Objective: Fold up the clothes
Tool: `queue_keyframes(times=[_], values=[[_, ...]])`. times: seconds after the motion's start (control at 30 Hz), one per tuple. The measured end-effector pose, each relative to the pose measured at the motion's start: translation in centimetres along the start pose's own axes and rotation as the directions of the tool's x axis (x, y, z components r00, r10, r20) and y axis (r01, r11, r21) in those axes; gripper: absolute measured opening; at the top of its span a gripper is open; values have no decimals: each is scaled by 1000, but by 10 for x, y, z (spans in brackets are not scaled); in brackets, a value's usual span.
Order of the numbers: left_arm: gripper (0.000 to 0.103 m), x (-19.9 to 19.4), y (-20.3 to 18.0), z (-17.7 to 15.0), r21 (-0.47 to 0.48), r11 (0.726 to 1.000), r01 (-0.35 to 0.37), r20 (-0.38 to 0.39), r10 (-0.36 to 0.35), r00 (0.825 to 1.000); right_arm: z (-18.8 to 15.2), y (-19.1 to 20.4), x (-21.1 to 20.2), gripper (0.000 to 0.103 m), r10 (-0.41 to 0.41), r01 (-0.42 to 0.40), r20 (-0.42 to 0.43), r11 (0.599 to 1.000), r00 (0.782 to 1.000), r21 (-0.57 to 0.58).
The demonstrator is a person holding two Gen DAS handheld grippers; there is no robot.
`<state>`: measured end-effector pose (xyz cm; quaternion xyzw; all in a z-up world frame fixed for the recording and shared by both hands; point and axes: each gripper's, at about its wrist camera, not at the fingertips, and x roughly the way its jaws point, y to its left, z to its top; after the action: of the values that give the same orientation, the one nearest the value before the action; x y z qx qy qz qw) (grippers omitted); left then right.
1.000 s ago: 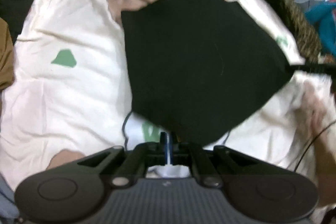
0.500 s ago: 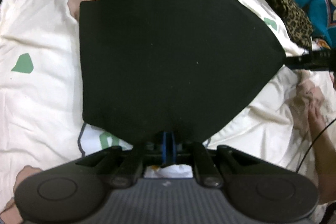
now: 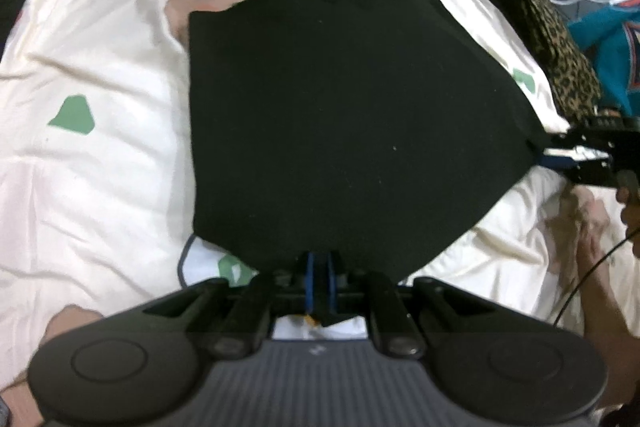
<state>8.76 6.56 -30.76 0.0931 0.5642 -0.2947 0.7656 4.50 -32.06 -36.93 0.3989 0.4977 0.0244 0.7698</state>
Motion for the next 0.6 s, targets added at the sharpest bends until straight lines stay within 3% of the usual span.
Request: queue_keyframes(times=[0.17, 0.23, 0.47, 0.5, 0.53, 0.6], values=[[9, -2, 11, -2, -40, 999, -7, -8, 7, 1000, 0, -10, -3, 42, 48, -48, 1, 994, 999, 102], [9, 0, 11, -2, -39, 999, -10, -11, 10, 1000, -4, -14, 6, 42, 28, -25, -24, 994, 999, 110], [9, 4, 14, -1, -51, 999, 8, -17, -9, 1000, -2, -21, 21, 41, 74, -74, 6, 985, 997, 155], [9, 5, 14, 0, -53, 999, 8, -19, -9, 1000, -1, -23, 22, 39, 80, -81, 11, 984, 997, 161], [9, 6, 15, 1, -55, 998, 10, -21, -11, 1000, -2, -23, 20, 23, 82, -83, 14, 984, 997, 159], [9, 6, 15, 4, -58, 998, 11, -21, -12, 1000, 0, -21, 13, 18, 82, -85, 27, 987, 996, 140]])
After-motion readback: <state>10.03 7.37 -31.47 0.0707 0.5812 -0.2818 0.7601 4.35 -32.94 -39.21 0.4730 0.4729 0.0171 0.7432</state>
